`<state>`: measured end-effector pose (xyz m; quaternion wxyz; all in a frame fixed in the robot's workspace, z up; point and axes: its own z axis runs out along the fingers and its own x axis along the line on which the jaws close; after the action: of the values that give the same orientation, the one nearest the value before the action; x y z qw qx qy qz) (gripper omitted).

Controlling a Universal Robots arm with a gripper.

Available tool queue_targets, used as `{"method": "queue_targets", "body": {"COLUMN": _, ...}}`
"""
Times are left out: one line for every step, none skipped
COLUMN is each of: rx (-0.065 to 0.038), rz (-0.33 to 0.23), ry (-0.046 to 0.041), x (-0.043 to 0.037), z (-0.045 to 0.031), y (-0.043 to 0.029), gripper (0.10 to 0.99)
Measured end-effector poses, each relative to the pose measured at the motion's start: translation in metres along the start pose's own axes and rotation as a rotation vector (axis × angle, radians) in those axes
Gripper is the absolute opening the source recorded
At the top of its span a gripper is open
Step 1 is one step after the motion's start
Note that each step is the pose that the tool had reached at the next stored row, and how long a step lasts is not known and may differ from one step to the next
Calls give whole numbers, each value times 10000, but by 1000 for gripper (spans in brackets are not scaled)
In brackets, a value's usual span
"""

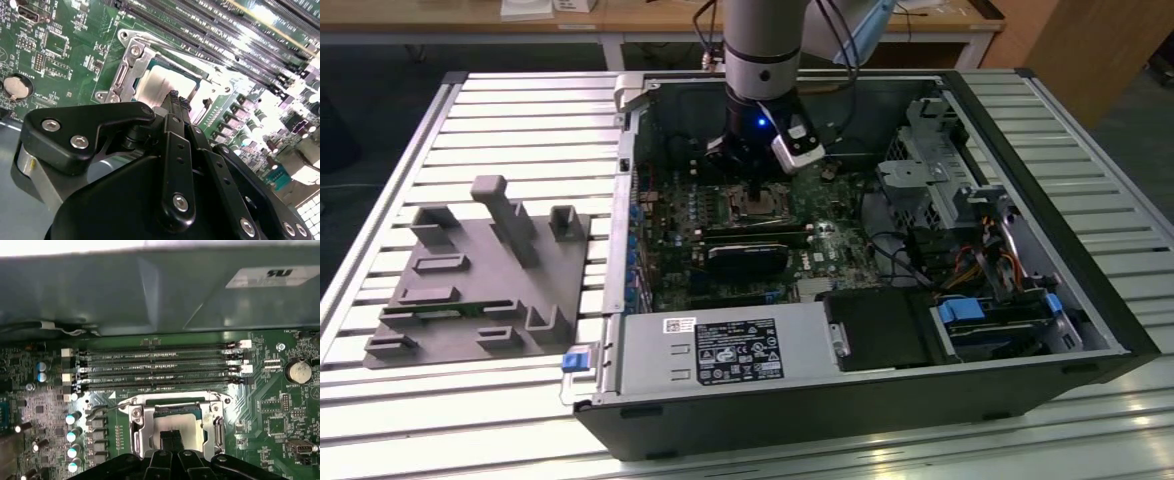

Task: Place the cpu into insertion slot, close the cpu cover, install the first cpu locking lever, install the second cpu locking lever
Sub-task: 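Close the cpu cover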

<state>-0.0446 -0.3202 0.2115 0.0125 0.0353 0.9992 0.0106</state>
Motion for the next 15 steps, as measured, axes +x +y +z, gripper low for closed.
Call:
{"method": "queue_targets", "body": {"rx": 5, "rz": -1, "ry": 0, "x": 0, "z": 0, "y": -4, "gripper": 106}}
{"method": "queue_targets", "body": {"rx": 6, "rz": -1, "ry": -1, "x": 1, "z": 1, "y": -7, "gripper": 106}}
{"method": "queue_targets", "body": {"rx": 6, "rz": 0, "ry": -1, "x": 3, "z": 1, "y": -11, "gripper": 106}}
{"method": "queue_targets", "body": {"rx": 6, "rz": 0, "ry": -1, "x": 6, "z": 1, "y": -14, "gripper": 106}}
{"method": "queue_targets", "body": {"rx": 6, "rz": -1, "ry": -1, "x": 13, "z": 1, "y": -17, "gripper": 106}}
{"method": "queue_targets", "body": {"rx": 6, "rz": -2, "ry": -1, "x": 23, "z": 2, "y": -19, "gripper": 106}}
{"method": "queue_targets", "body": {"rx": 6, "rz": -1, "ry": -1, "x": 38, "z": 2, "y": -21, "gripper": 106}}
{"method": "queue_targets", "body": {"rx": 6, "rz": -1, "ry": -1, "x": 56, "z": 2, "y": -22, "gripper": 106}}
{"method": "queue_targets", "body": {"rx": 7, "rz": 0, "ry": 0, "x": 75, "z": 3, "y": -24, "gripper": 106}}
{"method": "queue_targets", "body": {"rx": 7, "rz": 0, "ry": 0, "x": 96, "z": 4, "y": -25, "gripper": 106}}
{"method": "queue_targets", "body": {"rx": 7, "rz": -1, "ry": -1, "x": 115, "z": 5, "y": -27, "gripper": 106}}
{"method": "queue_targets", "body": {"rx": 6, "rz": -2, "ry": -1, "x": 135, "z": 7, "y": -28, "gripper": 106}}
{"method": "queue_targets", "body": {"rx": 5, "rz": -2, "ry": -2, "x": 152, "z": 10, "y": -29, "gripper": 106}}
{"method": "queue_targets", "body": {"rx": 6, "rz": -1, "ry": -1, "x": 164, "z": 14, "y": -30, "gripper": 106}}
{"method": "queue_targets", "body": {"rx": 6, "rz": 0, "ry": -1, "x": 175, "z": 20, "y": -31, "gripper": 106}}
